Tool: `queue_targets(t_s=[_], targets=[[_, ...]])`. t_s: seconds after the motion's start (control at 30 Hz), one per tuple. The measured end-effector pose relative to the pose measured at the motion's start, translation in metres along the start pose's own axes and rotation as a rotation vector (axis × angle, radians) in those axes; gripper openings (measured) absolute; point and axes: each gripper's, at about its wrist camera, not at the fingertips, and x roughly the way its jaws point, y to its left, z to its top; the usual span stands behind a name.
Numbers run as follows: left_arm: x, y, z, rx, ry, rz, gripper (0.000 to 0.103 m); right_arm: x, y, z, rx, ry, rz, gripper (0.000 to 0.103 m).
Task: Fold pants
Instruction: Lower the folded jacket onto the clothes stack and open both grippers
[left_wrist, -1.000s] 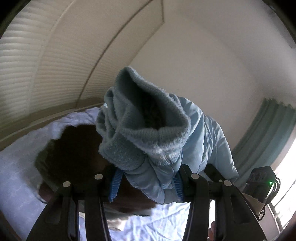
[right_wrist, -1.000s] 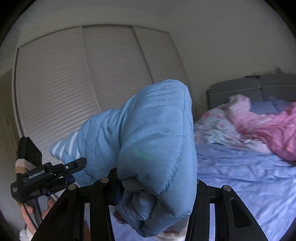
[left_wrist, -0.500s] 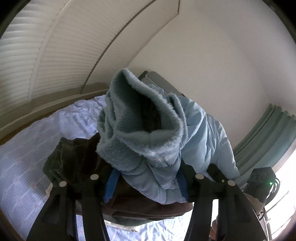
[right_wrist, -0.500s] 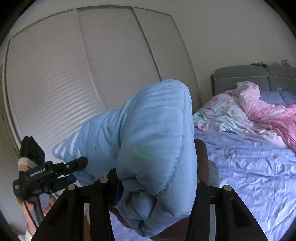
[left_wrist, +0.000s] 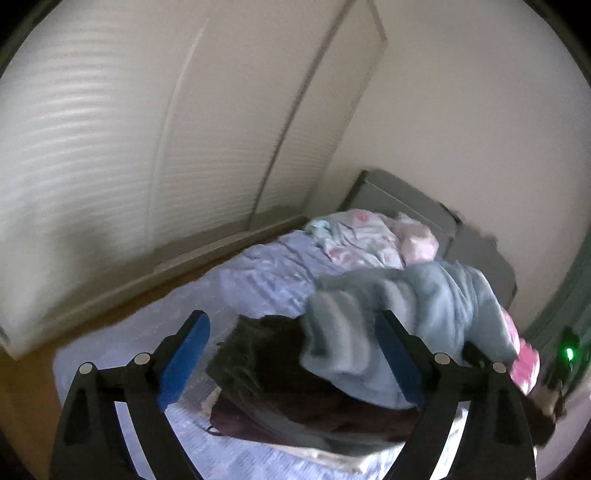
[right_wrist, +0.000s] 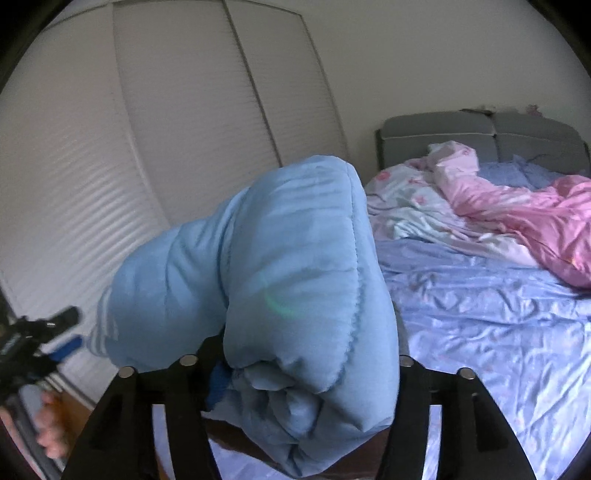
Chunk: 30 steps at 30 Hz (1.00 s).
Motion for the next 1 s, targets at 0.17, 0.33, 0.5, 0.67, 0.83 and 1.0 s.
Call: queue_targets(t_s=[0.17,0.33,0.5,0.67,0.83,1.0], targets=[[-0.007,-0.042,-0.011,0.064,-0.006,-0.089,0.091,-0.008,0.001,0.003,0.013,-0.005,0.017,0.077],[0.013,-0.068,-0.012,0.070,0.039,-0.091,0.091,-0.023,-0.003,0.008,-0.006,-0.042,0.001,0.088],[0.020,-0.068,-0.010,0.005,0.054,-0.105,0.091,-0.043,-0.012,0.019,0.019,-0.082,-0.004,0.092],[0.022,-0.068,-0.011,0.000,0.049,-0.082,0.092,-0.047,-0.016,0.025,0.008,-0.095,-0.017,0.092],[0.041,-0.070,-0.019,0.023,0.064,-0.046,0.093,-0.037,-0.013,0.021,-0.027,-0.076,-0.064,0.092],[0.069,-0.067,-0.019,0.038,0.094,-0.022,0.098,-0.026,-0.020,0.019,-0.017,-0.047,-0.096,0.092]])
